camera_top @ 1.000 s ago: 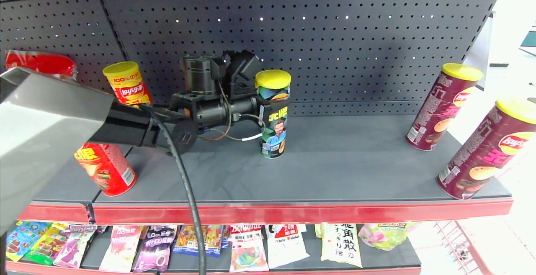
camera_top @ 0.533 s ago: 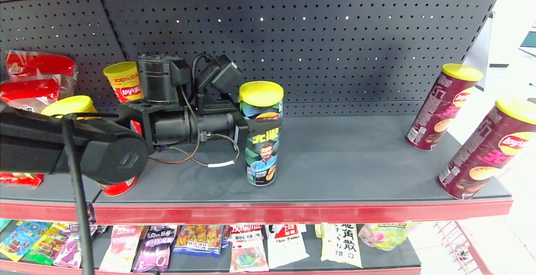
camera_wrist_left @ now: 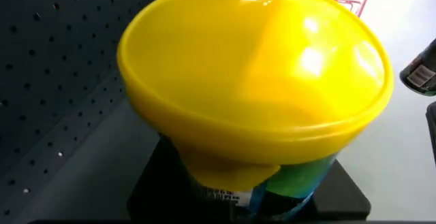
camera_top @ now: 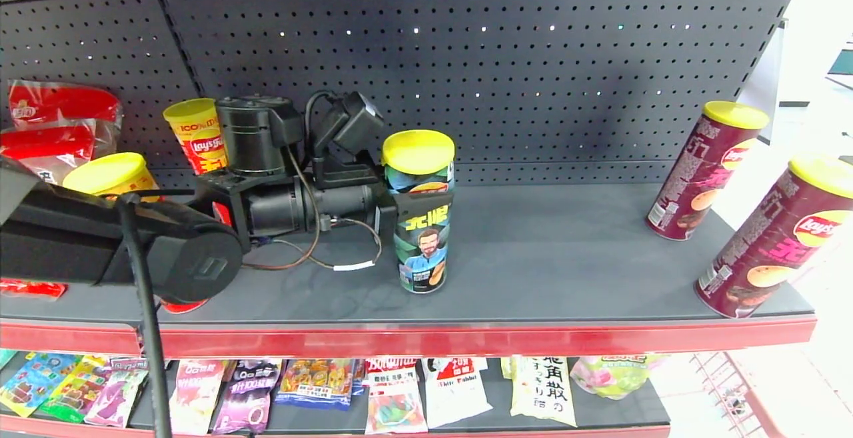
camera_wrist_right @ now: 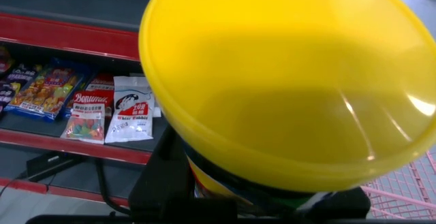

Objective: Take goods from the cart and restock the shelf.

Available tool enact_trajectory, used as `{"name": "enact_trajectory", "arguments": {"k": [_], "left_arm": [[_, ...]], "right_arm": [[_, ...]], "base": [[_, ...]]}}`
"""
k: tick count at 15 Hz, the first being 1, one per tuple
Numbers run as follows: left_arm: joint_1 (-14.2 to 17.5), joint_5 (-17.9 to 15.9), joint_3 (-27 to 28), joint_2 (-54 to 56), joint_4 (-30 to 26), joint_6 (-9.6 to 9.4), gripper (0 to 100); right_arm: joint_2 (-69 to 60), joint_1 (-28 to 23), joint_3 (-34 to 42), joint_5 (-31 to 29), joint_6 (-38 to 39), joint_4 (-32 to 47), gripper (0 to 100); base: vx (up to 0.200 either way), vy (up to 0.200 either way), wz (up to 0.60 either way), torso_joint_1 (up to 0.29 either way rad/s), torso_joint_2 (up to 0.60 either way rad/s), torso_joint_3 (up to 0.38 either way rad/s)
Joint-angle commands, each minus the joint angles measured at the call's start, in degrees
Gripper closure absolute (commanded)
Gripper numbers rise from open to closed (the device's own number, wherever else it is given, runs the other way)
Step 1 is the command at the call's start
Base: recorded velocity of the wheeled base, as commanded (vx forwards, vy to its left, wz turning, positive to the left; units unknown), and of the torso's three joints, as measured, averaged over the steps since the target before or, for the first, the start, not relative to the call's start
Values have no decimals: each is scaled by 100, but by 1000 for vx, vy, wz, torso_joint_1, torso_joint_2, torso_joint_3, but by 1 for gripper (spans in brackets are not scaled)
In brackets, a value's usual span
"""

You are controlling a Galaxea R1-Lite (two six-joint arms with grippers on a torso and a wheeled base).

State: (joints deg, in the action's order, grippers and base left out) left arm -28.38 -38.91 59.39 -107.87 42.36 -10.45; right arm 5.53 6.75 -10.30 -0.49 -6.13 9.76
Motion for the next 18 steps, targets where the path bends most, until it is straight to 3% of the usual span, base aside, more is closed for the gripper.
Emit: {"name": "enact_trajectory", "arguments": {"k": [1, 5, 11, 13, 18], "left_arm": [[-89, 33, -15, -137, 9, 139, 100], [-133, 33, -42, -137, 9, 245, 100], [-133, -90, -622, 188, 79, 333, 100], [-133, -99, -692, 302, 79, 500, 100], [-133, -117, -929, 320, 97, 491, 100]], "right_arm": [[9, 1, -7, -4, -2, -1, 100], [9, 1, -7, -4, -2, -1, 100], [9, 1, 2, -4, -2, -1, 100], [9, 1, 2, -4, -2, 8, 100], [9, 1, 2, -4, -2, -1, 100]], "base": [[0, 0, 0, 0, 0, 0], [0, 0, 0, 0, 0, 0], [0, 0, 0, 0, 0, 0], [0, 0, 0, 0, 0, 0], [0, 0, 0, 0, 0, 0]]}}
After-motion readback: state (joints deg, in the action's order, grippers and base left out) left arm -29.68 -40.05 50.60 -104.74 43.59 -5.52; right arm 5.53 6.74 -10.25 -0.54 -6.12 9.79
